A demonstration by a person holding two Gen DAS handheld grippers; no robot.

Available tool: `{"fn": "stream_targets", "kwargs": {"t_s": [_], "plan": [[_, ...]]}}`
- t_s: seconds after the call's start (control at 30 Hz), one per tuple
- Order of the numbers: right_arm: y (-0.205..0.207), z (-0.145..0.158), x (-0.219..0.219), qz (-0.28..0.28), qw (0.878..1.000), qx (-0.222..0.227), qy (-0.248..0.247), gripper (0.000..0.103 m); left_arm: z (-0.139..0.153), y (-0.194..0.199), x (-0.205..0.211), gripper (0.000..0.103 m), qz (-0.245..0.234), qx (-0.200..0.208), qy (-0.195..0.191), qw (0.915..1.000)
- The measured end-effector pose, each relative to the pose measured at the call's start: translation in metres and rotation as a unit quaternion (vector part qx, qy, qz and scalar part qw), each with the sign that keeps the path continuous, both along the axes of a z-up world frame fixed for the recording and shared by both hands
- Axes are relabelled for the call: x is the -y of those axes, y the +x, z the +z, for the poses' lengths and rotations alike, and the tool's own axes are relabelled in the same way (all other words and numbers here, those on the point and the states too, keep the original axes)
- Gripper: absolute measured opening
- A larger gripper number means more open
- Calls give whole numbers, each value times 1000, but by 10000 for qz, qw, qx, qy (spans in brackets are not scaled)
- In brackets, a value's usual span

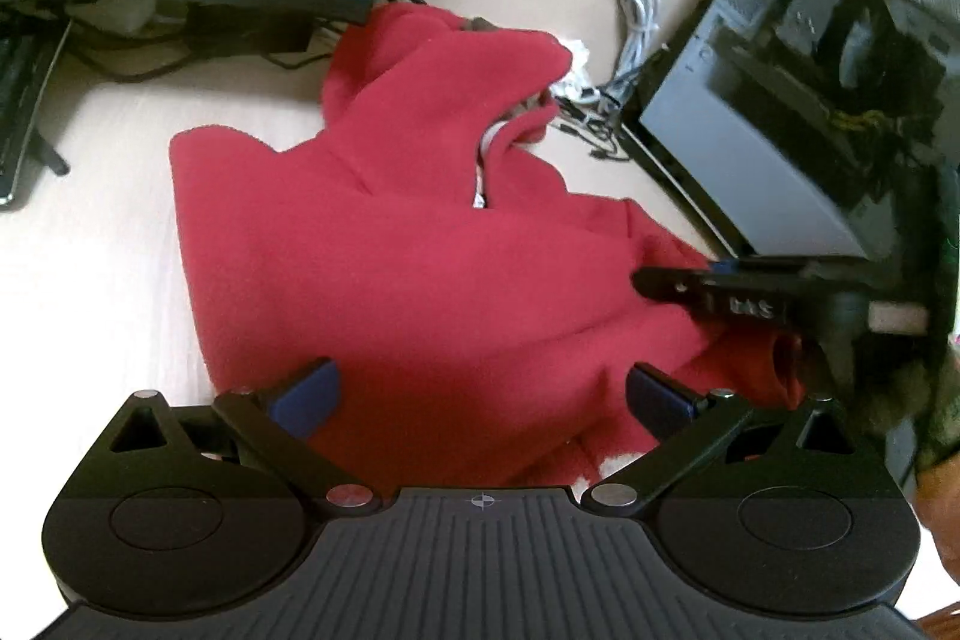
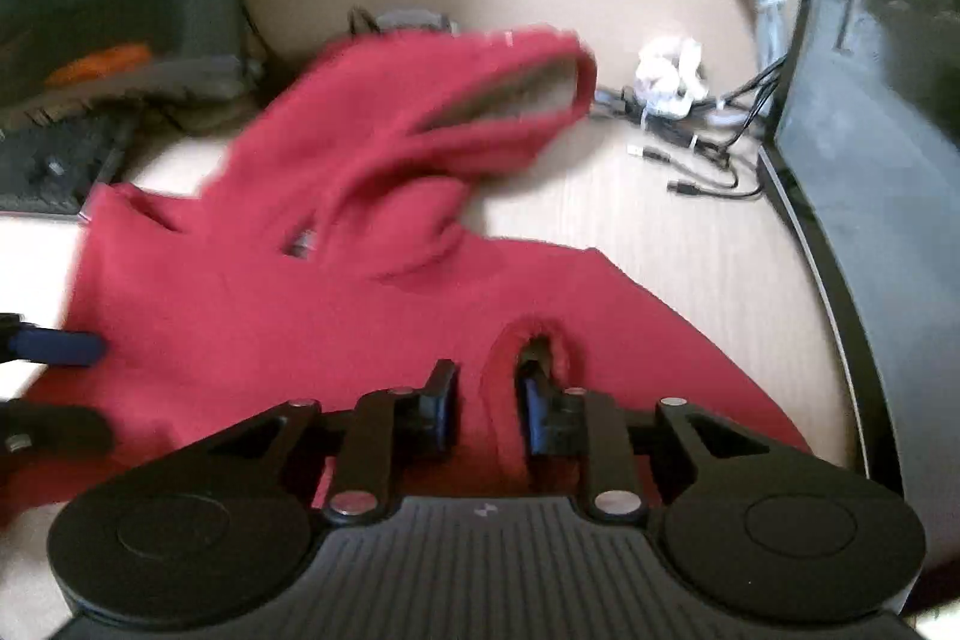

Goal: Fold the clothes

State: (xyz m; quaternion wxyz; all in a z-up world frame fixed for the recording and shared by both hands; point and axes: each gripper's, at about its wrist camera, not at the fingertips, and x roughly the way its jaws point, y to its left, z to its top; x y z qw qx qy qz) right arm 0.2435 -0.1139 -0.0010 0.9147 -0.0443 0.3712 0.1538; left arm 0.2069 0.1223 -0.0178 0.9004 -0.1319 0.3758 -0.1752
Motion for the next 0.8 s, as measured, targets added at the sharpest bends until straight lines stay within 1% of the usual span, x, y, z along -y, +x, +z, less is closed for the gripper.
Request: {"fn": "stream_targets", "kwargs": {"t_s": [0.03, 0.07, 0.1, 0.13, 0.2, 0.27, 0.3, 0.33, 0.37, 0.4, 0.43, 0.5, 0.57, 0.6, 0.67, 0.7, 0.77, 0.8], "plan": [[-15, 13, 7, 20, 9998, 109, 192, 48, 0, 2, 0, 103, -19, -25, 28, 10000], [-33, 28, 17, 38, 9989, 324, 330, 55, 1, 3, 0, 103, -38, -48, 52, 10000], [-52, 43, 27, 55, 9974, 541, 467, 66, 0, 4, 0, 103, -53, -55, 55, 10000], [-71, 53, 44, -79, 9963, 686, 514, 69, 0, 4, 0, 103, -67, -62, 59, 9999], [-111, 72, 79, -352, 9928, 975, 603, 70, 0, 5, -1, 103, -97, -77, 66, 9999], [-143, 70, 126, -1090, 9879, 700, 856, 72, -1, 5, -2, 103, -125, -81, 73, 9999], [-155, 61, 152, -1605, 9797, 548, 1064, 72, -2, 4, -2, 103, -138, -18, 78, 9999], [-168, 51, 178, -2117, 9682, 394, 1271, 71, -4, 3, -2, 103, -153, 41, 85, 9998], [-181, 42, 204, -2622, 9534, 238, 1473, 68, -4, 2, -1, 103, -183, 73, 106, 9997], [-191, 32, 223, -2997, 9377, 89, 1753, 55, -4, 2, 0, 103, -187, 83, 143, 9997], [-200, 22, 237, -3198, 9243, -70, 2081, 50, -3, 2, 1, 103, -185, 89, 173, 9996], [-207, 4, 247, -3238, 9042, -330, 2766, 50, -2, 2, 1, 103, -128, 41, 162, 9998], [-203, -10, 242, -3131, 9033, -487, 2892, 50, 1, 3, -1, 103, -10, -32, 60, 10000], [-199, -16, 238, -3100, 9046, -544, 2877, 49, 3, 2, -3, 103, 99, -78, -23, 9999], [-188, -27, 232, -2930, 9046, -664, 3023, 46, 9, -3, -7, 103, 249, -144, -186, 9994], [-181, -33, 229, -2824, 9071, -740, 3033, 44, 12, -5, -10, 103, 325, -177, -268, 9990], [-172, -40, 218, -2668, 9147, -854, 2914, 32, 18, -14, -15, 103, 426, -172, -374, 9982], [-167, -41, 215, -2608, 9184, -885, 2841, 20, 22, -20, -17, 103, 458, -143, -405, 9980]]}}
